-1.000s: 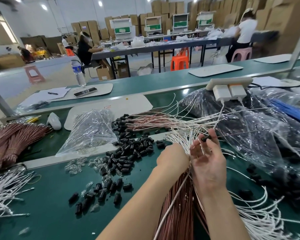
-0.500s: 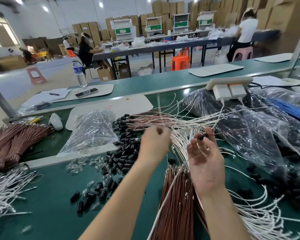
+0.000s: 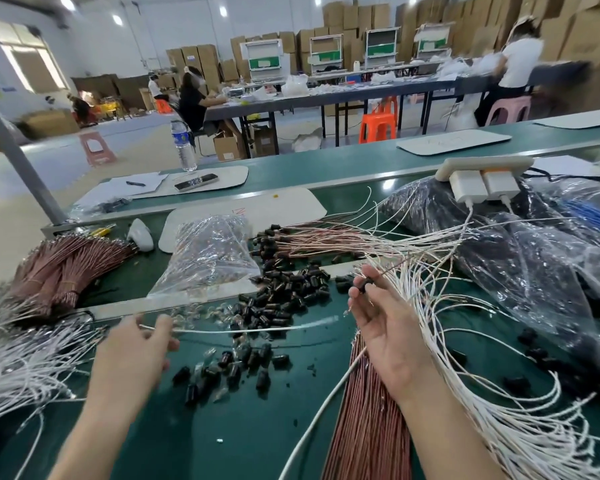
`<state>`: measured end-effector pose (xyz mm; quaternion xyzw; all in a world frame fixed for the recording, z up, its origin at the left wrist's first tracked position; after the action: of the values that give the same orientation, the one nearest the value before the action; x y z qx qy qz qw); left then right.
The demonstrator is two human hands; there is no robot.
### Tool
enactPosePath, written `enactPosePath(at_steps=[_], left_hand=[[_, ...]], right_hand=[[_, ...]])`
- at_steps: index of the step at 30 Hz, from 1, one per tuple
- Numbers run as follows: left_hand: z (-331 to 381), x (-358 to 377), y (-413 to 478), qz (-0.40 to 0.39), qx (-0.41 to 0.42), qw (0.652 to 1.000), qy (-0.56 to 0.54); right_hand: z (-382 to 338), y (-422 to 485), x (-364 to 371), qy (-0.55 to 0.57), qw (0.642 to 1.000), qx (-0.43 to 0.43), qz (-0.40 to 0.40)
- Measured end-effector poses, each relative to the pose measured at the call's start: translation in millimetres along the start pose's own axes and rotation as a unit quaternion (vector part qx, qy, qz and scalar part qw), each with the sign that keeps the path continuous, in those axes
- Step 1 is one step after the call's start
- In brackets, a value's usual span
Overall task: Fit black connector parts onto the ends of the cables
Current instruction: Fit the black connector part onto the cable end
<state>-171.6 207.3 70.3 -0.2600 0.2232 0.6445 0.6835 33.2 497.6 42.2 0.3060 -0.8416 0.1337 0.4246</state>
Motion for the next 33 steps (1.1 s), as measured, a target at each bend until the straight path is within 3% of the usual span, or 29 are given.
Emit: enactPosePath(at_steps=[2, 5, 7, 12, 17, 26, 33], left_hand=[[11.0, 13.3, -28.7, 0.017, 0.094, 0.992, 0.080], [43.8, 57.3, -73.3, -0.022, 0.253, 0.961, 0.112], [57.1, 87.2, -90.3, -0.015, 0.311, 0.935, 0.169], [62.7, 124.7, -100.5, 0.023, 0.313, 0.911, 0.266], [58.5, 123.2, -97.6, 0.054, 0.299, 0.928, 0.215], [55.9, 120.0, -105.8, 0.055, 0.363, 0.914, 0.172], [63.8, 95.7, -112.8, 0.063, 0.390, 0.918, 0.005]], right_hand=[[-0.6, 1.1, -3.8, -0.008, 1.000, -0.003, 0.010], [1.6, 1.4, -7.0, -0.028, 1.000, -0.006, 0.011], [4.6, 0.7, -7.5, -0.041, 0.999, -0.005, 0.011], [7.3, 1.5, -8.9, -0.056, 0.998, 0.001, 0.010], [9.6, 4.9, -9.9, -0.052, 0.999, 0.003, -0.001], [11.3, 8.6, -13.1, -0.040, 0.999, 0.008, 0.000], [20.9, 4.3, -6.3, -0.037, 0.998, 0.046, -0.021]])
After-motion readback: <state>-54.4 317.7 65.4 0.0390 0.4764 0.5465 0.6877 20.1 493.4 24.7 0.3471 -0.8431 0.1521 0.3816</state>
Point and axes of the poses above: each hand's wrist, its own y-axis towards the middle knuckle, its own x-axis out of the palm, z = x × y, the point moved 8 cm from there along y, towards the middle knuckle, and after that the axes turned 10 degrees about -x, right-handed, at the moved point
